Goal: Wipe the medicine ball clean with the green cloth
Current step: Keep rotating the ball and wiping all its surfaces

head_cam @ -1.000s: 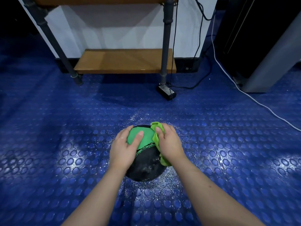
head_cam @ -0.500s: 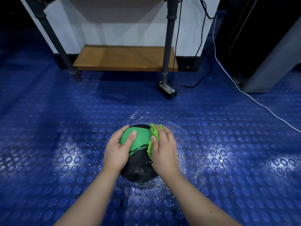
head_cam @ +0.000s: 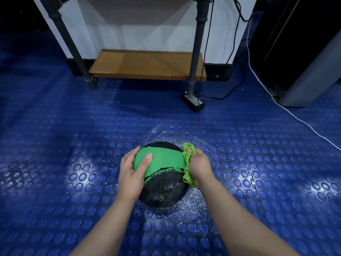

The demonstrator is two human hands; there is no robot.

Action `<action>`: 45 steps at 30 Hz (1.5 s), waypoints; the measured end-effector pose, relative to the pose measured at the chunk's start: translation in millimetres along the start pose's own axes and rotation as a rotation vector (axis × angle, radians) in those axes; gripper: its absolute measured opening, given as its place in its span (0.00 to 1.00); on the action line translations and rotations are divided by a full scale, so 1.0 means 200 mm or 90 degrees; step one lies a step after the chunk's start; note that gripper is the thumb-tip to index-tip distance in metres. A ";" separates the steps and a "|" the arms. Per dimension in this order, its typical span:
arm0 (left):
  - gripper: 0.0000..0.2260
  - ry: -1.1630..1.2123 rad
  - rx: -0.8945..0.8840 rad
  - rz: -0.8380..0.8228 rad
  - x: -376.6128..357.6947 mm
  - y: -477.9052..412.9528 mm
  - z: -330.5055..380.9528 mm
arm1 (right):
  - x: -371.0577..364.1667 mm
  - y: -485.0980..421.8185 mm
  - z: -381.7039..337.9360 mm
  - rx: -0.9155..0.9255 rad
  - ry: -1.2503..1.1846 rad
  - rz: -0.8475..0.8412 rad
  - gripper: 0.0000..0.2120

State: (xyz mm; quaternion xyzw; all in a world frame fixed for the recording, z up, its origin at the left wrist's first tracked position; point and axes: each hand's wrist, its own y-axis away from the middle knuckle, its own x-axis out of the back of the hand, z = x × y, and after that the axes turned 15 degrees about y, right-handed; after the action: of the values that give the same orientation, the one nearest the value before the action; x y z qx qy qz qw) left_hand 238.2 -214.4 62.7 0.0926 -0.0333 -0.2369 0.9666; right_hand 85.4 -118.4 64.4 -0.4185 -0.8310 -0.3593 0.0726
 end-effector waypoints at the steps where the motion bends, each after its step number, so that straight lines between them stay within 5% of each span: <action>1: 0.36 0.031 0.032 0.026 0.01 0.01 -0.02 | -0.02 0.00 0.01 -0.007 -0.027 0.000 0.15; 9: 0.35 0.283 0.193 0.047 0.04 0.04 -0.04 | -0.02 0.09 0.08 0.007 -0.114 -0.001 0.22; 19: 0.39 0.287 0.394 -0.132 -0.21 0.03 -0.02 | 0.27 0.12 0.09 0.027 -0.068 0.080 0.15; 27: 0.30 0.262 0.471 -0.106 -0.27 0.02 -0.02 | 0.27 0.03 0.02 0.070 0.001 0.053 0.16; 29: 0.33 0.071 0.338 -0.020 -0.25 0.03 -0.04 | 0.29 0.04 -0.01 0.100 0.026 0.038 0.14; 31: 0.28 -0.190 0.041 0.030 -0.22 0.07 -0.03 | 0.30 0.05 -0.03 0.137 0.022 0.021 0.11; 34: 0.24 -0.277 -0.335 -0.162 -0.18 0.10 0.05 | 0.35 0.08 -0.07 0.170 -0.101 0.001 0.10; 37: 0.20 -0.307 -0.347 -0.354 -0.14 0.07 0.01 | 0.42 0.12 -0.10 0.158 -0.199 0.040 0.10; 45: 0.18 -0.249 -0.231 -0.236 -0.13 0.05 0.04 | 0.49 0.16 -0.01 0.073 -0.278 0.060 0.11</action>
State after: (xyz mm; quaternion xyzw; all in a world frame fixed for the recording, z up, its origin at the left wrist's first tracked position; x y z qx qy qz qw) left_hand 217.9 -195.3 72.1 -0.1243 -0.1584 -0.4243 0.8829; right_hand 46.0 -45.0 124.1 -0.5195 -0.8257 -0.2089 -0.0686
